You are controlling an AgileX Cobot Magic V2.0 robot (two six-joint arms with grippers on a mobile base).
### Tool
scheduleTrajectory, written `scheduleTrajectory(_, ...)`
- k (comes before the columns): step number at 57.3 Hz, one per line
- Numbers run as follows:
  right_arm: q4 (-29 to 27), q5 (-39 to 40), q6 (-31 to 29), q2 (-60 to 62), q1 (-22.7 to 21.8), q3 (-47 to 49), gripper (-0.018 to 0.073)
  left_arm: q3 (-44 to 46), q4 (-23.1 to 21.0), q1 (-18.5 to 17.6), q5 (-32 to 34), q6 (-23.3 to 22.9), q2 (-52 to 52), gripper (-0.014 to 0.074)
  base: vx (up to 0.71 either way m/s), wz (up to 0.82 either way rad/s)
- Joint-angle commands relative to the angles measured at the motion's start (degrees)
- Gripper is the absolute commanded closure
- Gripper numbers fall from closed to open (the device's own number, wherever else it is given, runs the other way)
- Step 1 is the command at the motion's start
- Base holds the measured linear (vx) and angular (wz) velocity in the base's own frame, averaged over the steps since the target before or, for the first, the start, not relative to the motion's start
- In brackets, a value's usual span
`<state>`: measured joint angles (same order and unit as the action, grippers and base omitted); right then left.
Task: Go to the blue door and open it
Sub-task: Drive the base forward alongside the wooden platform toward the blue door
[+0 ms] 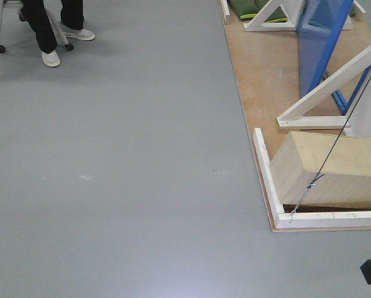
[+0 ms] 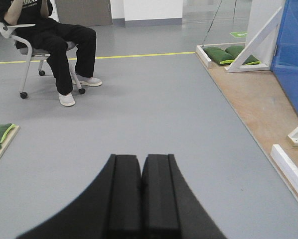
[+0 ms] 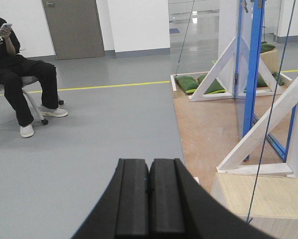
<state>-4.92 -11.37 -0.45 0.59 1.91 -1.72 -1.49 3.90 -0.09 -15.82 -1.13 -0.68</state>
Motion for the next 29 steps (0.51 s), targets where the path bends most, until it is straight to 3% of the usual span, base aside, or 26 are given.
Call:
scheduleTrajectory(1, 0.39, 4.52, -0.47, 0.79, -0.24, -0.11, 0.0547, 1.49, -0.16, -0.36, 4.87, -0.39, -0.65, 0.0524, 0.00, 0.00)
scheduleTrajectory(29, 0.39, 4.52, -0.47, 0.79, -0.24, -0.11, 0.0547, 1.49, -0.16, -0.36, 4.87, -0.39, -0.65, 0.0524, 0.00, 0.00)
